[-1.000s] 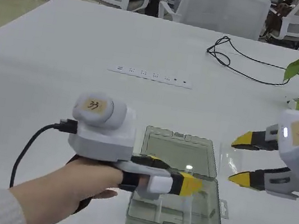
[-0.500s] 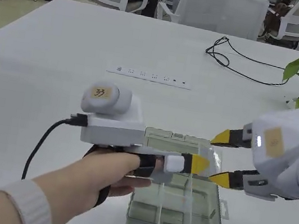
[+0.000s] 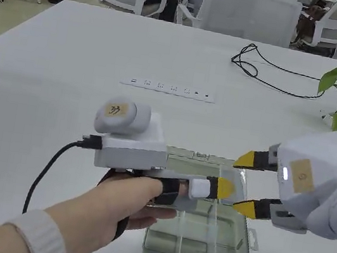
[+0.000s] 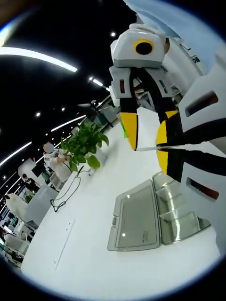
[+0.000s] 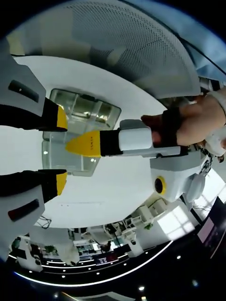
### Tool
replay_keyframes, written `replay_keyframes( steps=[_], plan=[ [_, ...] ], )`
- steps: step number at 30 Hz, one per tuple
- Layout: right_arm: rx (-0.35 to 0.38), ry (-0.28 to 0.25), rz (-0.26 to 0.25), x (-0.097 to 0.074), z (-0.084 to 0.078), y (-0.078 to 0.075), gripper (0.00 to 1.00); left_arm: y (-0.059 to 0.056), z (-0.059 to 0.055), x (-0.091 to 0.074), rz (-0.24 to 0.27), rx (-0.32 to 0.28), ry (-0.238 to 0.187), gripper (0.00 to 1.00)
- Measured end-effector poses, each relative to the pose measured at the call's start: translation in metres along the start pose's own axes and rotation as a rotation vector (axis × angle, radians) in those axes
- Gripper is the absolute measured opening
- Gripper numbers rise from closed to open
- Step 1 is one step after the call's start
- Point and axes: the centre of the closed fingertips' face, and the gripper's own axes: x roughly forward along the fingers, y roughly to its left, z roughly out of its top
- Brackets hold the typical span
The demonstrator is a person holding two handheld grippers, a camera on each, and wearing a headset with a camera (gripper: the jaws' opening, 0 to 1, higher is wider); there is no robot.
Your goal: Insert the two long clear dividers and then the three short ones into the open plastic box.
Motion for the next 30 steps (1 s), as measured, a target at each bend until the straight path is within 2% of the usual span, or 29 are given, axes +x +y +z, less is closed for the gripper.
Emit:
replay_keyframes(
  steps=[10, 11, 14, 16, 17, 20, 23, 24, 25, 26, 27, 30],
  plan=[
    [-0.018, -0.006, 0.004, 0.0, 0.002, 0.0, 0.35, -0.002, -0.001, -0.002, -0.014, -0.01, 0.009, 0.0],
    [-0.005, -0.009, 0.014, 0.001, 0.003, 0.001, 0.36, 0.0, -0.001, -0.003, -0.006, 0.013, 0.017, 0.0],
    [0.034, -0.044, 0.021, -0.001, 0.006, -0.002, 0.48, 0.001, -0.002, -0.005, -0.007, 0.054, 0.026, 0.0],
    [0.09, -0.066, 0.05, -0.006, 0.008, -0.003, 0.49, 0.001, -0.003, -0.006, -0.014, 0.068, 0.036, 0.0],
    [0.111, -0.079, 0.052, -0.008, 0.009, -0.006, 0.49, 0.001, -0.005, -0.007, -0.028, 0.126, 0.051, 0.0],
    [0.174, -0.1, 0.095, -0.014, 0.01, -0.008, 0.48, -0.001, -0.012, -0.01, -0.048, 0.229, 0.097, 0.0],
    [0.205, -0.117, 0.133, -0.019, 0.011, -0.009, 0.46, -0.003, -0.015, -0.013, -0.076, 0.314, 0.106, 0.0],
    [0.238, -0.13, 0.153, -0.021, 0.013, -0.008, 0.47, -0.002, -0.017, -0.015, -0.069, 0.35, 0.118, 0.0],
    [0.243, -0.135, 0.158, -0.022, 0.014, -0.009, 0.46, -0.004, -0.019, -0.016, -0.084, 0.377, 0.127, 0.0],
    [0.251, -0.14, 0.172, -0.024, 0.015, -0.009, 0.45, -0.007, -0.018, -0.016, -0.108, 0.427, 0.113, 0.0],
    [0.256, -0.143, 0.189, -0.025, 0.016, -0.007, 0.43, -0.008, -0.021, -0.017, -0.114, 0.44, 0.126, 0.0],
    [0.27, -0.146, 0.244, -0.027, 0.019, 0.0, 0.35, -0.014, -0.029, -0.02, -0.157, 0.567, 0.159, 0.0]
  ],
)
